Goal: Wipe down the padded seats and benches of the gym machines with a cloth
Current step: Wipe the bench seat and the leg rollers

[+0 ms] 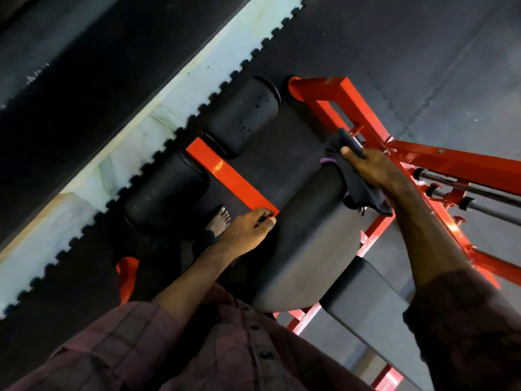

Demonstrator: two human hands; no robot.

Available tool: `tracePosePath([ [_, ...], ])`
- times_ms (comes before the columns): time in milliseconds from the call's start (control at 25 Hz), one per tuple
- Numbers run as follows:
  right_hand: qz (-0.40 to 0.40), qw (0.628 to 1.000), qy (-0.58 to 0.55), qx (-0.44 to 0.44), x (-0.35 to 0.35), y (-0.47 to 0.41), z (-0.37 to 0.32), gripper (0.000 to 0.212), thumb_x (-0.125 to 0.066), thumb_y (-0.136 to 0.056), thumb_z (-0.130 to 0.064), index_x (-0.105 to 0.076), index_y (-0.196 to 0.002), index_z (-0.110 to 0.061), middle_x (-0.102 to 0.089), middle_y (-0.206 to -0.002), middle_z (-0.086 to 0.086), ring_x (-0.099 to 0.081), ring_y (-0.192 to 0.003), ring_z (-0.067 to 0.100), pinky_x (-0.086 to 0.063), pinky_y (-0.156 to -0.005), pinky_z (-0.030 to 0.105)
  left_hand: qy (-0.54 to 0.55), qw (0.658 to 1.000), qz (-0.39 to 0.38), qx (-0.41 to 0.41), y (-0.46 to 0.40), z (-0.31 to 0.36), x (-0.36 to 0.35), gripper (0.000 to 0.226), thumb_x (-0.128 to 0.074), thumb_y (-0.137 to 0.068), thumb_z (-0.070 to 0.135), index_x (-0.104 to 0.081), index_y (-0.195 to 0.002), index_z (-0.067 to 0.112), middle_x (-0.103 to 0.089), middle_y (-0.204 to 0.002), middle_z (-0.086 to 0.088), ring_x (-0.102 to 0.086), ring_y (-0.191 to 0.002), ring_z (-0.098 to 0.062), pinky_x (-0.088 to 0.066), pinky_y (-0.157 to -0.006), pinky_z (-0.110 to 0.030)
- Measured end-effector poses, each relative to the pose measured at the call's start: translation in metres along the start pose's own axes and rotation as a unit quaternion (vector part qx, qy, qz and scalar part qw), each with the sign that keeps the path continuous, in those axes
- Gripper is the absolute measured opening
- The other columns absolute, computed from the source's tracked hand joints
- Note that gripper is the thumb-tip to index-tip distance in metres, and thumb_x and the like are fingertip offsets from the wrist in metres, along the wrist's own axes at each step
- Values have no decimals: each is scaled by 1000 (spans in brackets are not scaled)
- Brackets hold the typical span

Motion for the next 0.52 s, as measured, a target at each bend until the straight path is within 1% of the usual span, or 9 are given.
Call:
tracePosePath([
  [80, -33, 995, -88, -29, -2, -7, -9, 40, -56, -105, -53, -73, -117, -19, -70, -123, 12, -65, -112, 30, -42, -90, 32, 17, 1000, -5, 0, 1, 0, 10, 31, -57, -105, 42, -68, -130, 29, -75, -119, 5, -67, -120, -16, -44, -110, -33],
  [120, -49, 994, -98, -3, -6, -13, -22, 35, -58, -104, -51, -74, -112, -20, -71, -118, 9, -67, -113, 30, -46, -90, 32, 15, 1000, -7, -2, 0, 0, 15, 32, -58, -104, 45, -68, -130, 30, -75, -116, 7, -67, -118, -16, -46, -110, -37],
  [160, -63, 993, -95, 29, -14, -20, -27, 37, -59, -103, -53, -74, -113, -20, -72, -116, 8, -68, -115, 31, -49, -93, 34, 2, 1000, -10, -10, 1, 3, 19, 34, -57, -102, 47, -68, -130, 31, -74, -113, 10, -67, -118, -15, -47, -110, -39],
  [240, -76, 993, -79, 50, -24, -40, -18, 58, -60, -96, -68, -72, -125, -19, -73, -122, 10, -68, -118, 33, -53, -102, 47, -7, 1000, -12, -20, 3, 5, 30, 32, -59, -104, 43, -68, -130, 28, -71, -105, 13, -68, -115, -17, -48, -104, -29],
  [280, -82, 989, -120, 39, -21, -50, 3, 65, -63, -92, -71, -72, -127, -17, -73, -124, 14, -68, -119, 36, -53, -105, 53, -2, 1000, -7, -21, 5, 4, 37, 29, -60, -105, 37, -69, -130, 25, -70, -104, 13, -69, -112, -16, -49, -98, -22],
  [320, -84, 982, -164, 34, -13, -55, 27, 66, -68, -89, -70, -72, -126, -16, -73, -123, 18, -67, -120, 39, -52, -106, 56, 4, 1000, 3, -23, 10, 0, 46, 27, -61, -106, 35, -70, -129, 25, -72, -108, 13, -70, -110, -14, -50, -98, -20],
  [360, -84, 981, -172, 28, -1, -51, 47, 67, -73, -85, -69, -73, -125, -15, -74, -121, 17, -67, -120, 39, -53, -107, 56, 9, 999, 21, -26, 14, -5, 57, 26, -62, -105, 36, -71, -128, 26, -74, -112, 11, -70, -109, -13, -52, -101, -25],
  [440, -36, 993, -112, 31, 34, -25, 64, 66, -71, -87, -70, -72, -126, -16, -75, -118, 14, -70, -113, 35, -54, -103, 52, -1, 999, 40, -33, 21, -15, 76, 28, -63, -102, 41, -71, -126, 30, -76, -116, 9, -71, -108, -11, -53, -105, -36],
  [520, 34, 996, -36, 71, 67, -11, 68, 47, -65, -101, -47, -69, -121, -4, -72, -111, 22, -68, -103, 34, -50, -86, 40, -22, 998, 36, -36, 21, -15, 84, 27, -63, -104, 39, -71, -128, 29, -75, -119, 11, -69, -110, -6, -51, -108, -35],
])
Point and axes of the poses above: each hand's wrist, its own y-axis away from the middle knuckle, its own x-axis out of the back of the hand, z = x × y, the point moved 5 cm from there along -y, towards the middle knuckle
